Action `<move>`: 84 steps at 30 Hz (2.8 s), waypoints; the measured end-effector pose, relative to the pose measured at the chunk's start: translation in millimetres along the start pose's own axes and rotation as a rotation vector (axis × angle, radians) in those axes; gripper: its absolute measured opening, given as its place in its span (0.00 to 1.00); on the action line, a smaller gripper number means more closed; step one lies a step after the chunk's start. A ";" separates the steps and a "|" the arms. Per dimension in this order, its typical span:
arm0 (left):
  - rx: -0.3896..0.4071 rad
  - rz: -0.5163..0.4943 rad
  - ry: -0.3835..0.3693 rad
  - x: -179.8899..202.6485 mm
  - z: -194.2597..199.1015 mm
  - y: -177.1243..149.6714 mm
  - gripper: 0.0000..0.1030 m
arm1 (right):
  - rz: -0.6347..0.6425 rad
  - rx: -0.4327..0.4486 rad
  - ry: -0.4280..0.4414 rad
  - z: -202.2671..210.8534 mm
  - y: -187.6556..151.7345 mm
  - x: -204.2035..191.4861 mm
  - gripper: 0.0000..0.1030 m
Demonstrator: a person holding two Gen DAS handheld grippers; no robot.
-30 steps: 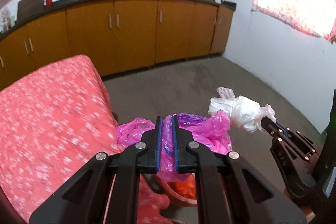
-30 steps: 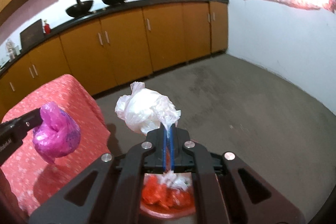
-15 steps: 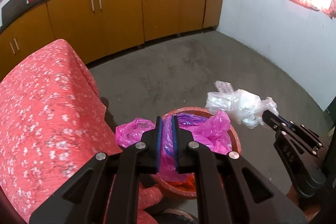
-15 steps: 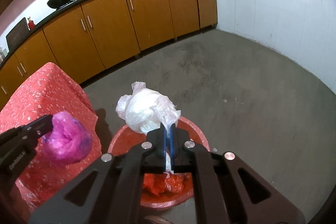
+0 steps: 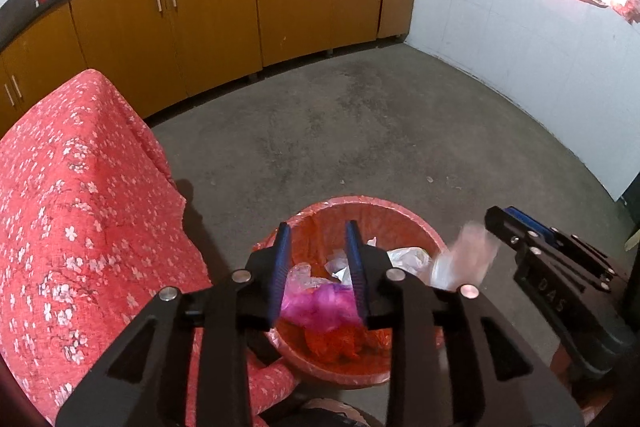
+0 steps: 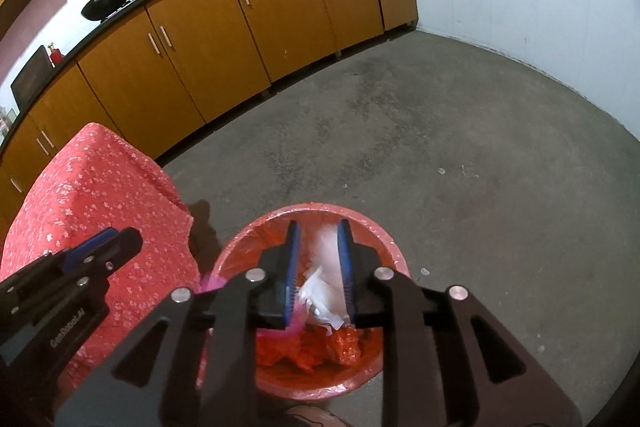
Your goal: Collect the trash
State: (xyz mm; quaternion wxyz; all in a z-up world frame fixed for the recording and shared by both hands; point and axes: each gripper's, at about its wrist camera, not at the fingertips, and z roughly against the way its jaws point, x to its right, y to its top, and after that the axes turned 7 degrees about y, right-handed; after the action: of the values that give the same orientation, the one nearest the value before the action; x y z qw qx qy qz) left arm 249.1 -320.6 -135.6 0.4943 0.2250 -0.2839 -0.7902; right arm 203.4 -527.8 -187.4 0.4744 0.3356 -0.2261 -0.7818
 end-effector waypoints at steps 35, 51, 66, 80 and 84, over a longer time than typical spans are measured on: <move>0.440 0.230 0.392 -145.1 291.8 -108.1 0.98 | 0.345 0.341 0.079 250.6 -65.8 -159.4 0.96; 0.409 0.266 0.430 -166.4 321.7 -170.4 0.98 | 0.402 0.372 0.090 286.7 -112.8 -175.1 0.96; 0.408 0.278 0.432 -169.3 324.5 -184.9 0.98 | 0.422 0.388 0.057 289.8 -125.7 -180.0 0.96; 0.401 0.280 0.429 -169.4 323.2 -186.2 0.98 | 0.414 0.381 0.060 288.7 -127.8 -178.7 0.96; 0.399 0.281 0.429 -168.5 322.6 -186.9 0.98 | 0.416 0.382 0.060 288.9 -127.2 -178.2 0.96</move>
State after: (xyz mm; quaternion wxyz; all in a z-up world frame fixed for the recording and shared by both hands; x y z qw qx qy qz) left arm -9.2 -29.1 -10.5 0.5934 0.4373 -0.3510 -0.5774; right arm -27.4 -301.5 -23.3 0.5592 0.3886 -0.4192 -0.6004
